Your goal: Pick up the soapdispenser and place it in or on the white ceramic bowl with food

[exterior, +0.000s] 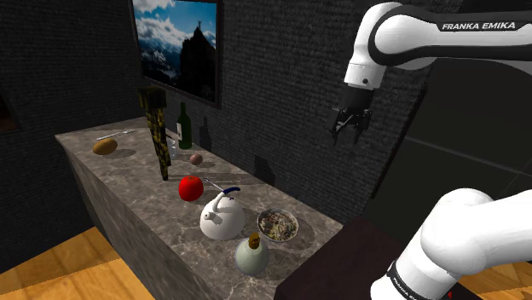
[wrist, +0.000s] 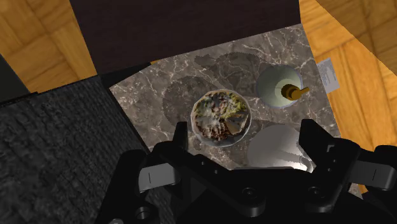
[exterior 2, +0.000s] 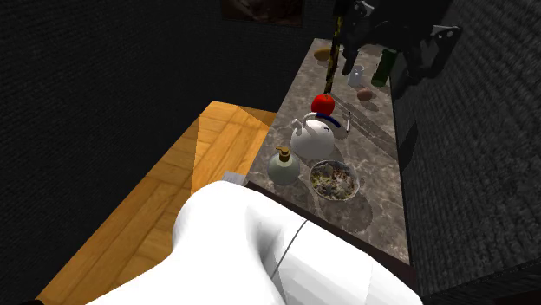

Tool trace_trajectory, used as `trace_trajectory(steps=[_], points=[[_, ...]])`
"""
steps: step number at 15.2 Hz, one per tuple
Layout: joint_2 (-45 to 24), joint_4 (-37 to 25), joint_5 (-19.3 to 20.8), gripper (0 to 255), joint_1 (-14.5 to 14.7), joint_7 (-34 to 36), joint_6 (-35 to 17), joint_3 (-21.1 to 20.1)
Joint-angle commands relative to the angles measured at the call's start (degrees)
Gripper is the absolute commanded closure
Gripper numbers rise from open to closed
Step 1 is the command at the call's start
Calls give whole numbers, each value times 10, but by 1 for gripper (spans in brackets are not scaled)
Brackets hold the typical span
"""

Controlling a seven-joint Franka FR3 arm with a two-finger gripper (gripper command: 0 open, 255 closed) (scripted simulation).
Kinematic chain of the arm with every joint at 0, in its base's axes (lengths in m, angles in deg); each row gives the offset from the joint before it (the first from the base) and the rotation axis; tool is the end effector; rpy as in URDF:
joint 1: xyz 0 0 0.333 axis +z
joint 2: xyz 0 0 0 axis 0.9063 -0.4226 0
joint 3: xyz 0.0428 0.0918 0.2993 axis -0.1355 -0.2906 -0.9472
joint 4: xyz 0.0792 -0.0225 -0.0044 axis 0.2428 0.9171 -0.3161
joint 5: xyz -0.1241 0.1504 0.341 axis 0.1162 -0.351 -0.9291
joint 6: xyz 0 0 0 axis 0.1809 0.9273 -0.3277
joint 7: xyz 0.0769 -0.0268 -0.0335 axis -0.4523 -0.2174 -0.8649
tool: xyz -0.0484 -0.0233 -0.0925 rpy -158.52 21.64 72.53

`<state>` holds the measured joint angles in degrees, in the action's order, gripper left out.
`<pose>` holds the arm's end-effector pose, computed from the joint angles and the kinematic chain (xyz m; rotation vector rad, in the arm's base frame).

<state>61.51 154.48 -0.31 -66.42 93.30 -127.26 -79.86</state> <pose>0.3179 -0.0040 0.5454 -3.0529 0.3193 0.1062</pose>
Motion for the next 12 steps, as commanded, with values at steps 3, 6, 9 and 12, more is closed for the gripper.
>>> trace_trajectory(steps=[3, 6, 9, 12], points=[[-10, 25, -10, 0, 5, 19, -36, -17], [-32, 58, -24, 0, 13, 47, -91, -42], [-64, 83, -38, 0, 22, 75, -149, -68], [-106, 100, -50, 0, 29, 102, -209, -94]])
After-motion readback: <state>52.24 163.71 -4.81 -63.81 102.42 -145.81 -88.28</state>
